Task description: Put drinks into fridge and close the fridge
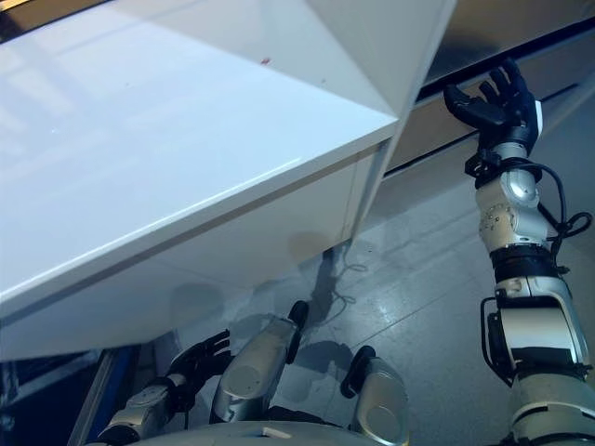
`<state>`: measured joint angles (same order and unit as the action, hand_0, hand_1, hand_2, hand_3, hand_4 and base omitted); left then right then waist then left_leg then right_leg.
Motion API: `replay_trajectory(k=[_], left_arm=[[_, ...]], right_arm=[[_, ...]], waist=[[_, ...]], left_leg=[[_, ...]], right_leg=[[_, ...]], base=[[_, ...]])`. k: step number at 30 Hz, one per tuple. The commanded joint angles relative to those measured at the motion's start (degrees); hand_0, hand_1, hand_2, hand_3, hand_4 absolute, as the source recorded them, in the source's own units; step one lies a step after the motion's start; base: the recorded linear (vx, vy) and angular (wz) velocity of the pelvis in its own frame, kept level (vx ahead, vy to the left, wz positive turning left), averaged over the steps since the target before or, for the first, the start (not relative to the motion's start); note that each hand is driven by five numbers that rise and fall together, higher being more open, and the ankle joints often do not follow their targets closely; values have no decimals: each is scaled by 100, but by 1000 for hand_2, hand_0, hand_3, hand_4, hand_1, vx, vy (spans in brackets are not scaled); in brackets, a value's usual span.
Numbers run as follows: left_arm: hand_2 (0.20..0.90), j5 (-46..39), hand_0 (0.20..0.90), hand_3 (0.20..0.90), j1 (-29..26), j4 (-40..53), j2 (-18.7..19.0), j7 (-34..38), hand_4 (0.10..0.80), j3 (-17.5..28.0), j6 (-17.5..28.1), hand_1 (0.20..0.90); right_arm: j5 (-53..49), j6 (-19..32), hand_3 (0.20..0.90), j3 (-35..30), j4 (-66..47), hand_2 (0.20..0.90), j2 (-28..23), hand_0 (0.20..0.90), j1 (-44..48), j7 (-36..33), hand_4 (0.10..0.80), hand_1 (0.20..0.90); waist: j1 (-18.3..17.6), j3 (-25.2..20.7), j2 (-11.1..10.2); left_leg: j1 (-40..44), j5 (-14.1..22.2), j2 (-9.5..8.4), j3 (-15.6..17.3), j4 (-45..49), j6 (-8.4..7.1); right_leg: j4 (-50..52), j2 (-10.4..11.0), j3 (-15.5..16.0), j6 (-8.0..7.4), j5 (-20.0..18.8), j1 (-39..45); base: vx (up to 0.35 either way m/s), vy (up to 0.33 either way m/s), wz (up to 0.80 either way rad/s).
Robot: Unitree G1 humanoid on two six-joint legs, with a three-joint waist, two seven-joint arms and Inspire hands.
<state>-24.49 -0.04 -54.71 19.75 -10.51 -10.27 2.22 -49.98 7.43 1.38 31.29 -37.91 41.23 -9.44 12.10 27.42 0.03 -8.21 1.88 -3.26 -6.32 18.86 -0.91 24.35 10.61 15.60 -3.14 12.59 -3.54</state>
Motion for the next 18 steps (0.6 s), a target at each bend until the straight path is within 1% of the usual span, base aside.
replay_trajectory(k=[1, 4, 5, 7, 8, 11, 12, 13, 14, 15, 16, 18], left_arm=[[900, 114, 900, 900, 210, 140, -37, -155, 800, -85, 66, 900], [900, 72, 900, 900, 144, 133, -100, -126, 800, -52, 33, 900], [900, 21, 900, 900, 98, 124, -129, -91, 800, -34, 2, 900], [900, 4, 900, 900, 74, 97, -168, -89, 800, -6, -13, 900], [900, -16, 900, 900, 77, 100, -194, -77, 800, 18, -36, 900], [900, 53, 900, 900, 138, 74, -234, -103, 800, 77, -26, 900], [900, 36, 900, 900, 136, 20, -234, -147, 800, 107, -39, 900], [900, 43, 900, 900, 134, 12, -232, -155, 800, 111, -42, 900], [900, -28, 900, 900, 97, -58, -232, -178, 800, 157, -46, 900], [900, -49, 900, 900, 72, -85, -234, -178, 800, 171, -51, 900], [900, -57, 900, 900, 44, -122, -225, -206, 800, 200, -62, 900], [900, -28, 900, 900, 6, -271, -225, -270, 800, 227, -79, 900]], right_arm=[[-330, 228, 900, -335, -819, 900, -120, 900, -401, 64, 800, 900], [-474, 48, 900, -508, -1081, 900, 109, 900, -963, 141, 800, 900], [-461, -19, 900, -555, -1191, 900, 274, 900, -1303, 122, 800, 900], [-334, -37, 900, -623, -1186, 900, 447, 900, -1665, 116, 800, 900], [-277, -73, 900, -712, -1146, 900, 596, 900, -2085, 100, 800, 900], [-146, -174, 900, -816, -961, 900, 828, 900, -2692, 194, 800, 900], [50, -274, 900, -816, -682, 900, 979, 900, -3031, 265, 800, 900], [72, -364, 900, -812, -642, 900, 993, 900, -3060, 217, 800, 900], [245, -538, 900, -753, -181, 900, 1099, 900, -3273, 337, 800, 900], [361, -532, 900, -690, 37, 900, 1157, 900, -3350, 387, 800, 900], [480, -709, 900, -585, 340, 900, 1216, 900, -3455, 425, 800, 900], [919, -953, 900, -512, 1205, 900, 1343, 900, -3590, 713, 800, 900]], waist=[[-515, -1145, -139], [-738, -1357, -168], [-870, -1484, -176], [-975, -1593, -184], [-1065, -1697, -183], [-1161, -1820, -174], [-1242, -1893, -170], [-1251, -1901, -170], [-1308, -1933, -164], [-1322, -1939, -166], [-1335, -1940, -170], [-1336, -1947, -175]], left_leg=[[552, 872, -220, 600, -296, 489], [688, 814, -172, 752, -524, 453], [762, 757, -138, 848, -683, 423], [849, 693, -101, 941, -859, 392], [933, 629, -69, 1016, -1044, 374], [1046, 551, -30, 1109, -1261, 357], [1120, 502, -5, 1186, -1410, 343], [1130, 496, -2, 1195, -1425, 341], [1189, 458, 29, 1270, -1528, 316], [1216, 450, 36, 1292, -1568, 314], [1242, 439, 48, 1321, -1603, 308], [1284, 428, 55, 1339, -1651, 308]], right_leg=[[-710, -509, -357, 211, -305, 210], [-1005, -594, -531, 156, -439, 268], [-1176, -652, -620, 131, -519, 296], [-1348, -701, -679, 100, -601, 337], [-1497, -751, -724, 71, -669, 370], [-1669, -803, -782, 39, -751, 420], [-1782, -837, -815, 17, -801, 447], [-1793, -841, -820, 15, -806, 452], [-1868, -869, -814, 2, -839, 481], [-1891, -881, -811, 1, -842, 498], [-1906, -895, -793, 2, -842, 517], [-1919, -919, -757, 5, -829, 548]], base=[[-7, 6, -47], [-11, -1, -48], [-42, -10, -38], [-49, -25, -38], [-45, -32, -41], [-43, -31, -38], [-51, -25, -28], [-68, -25, -31], [-51, -18, -21], [-62, -27, -21], [-48, -33, -22], [-30, -37, -20]])
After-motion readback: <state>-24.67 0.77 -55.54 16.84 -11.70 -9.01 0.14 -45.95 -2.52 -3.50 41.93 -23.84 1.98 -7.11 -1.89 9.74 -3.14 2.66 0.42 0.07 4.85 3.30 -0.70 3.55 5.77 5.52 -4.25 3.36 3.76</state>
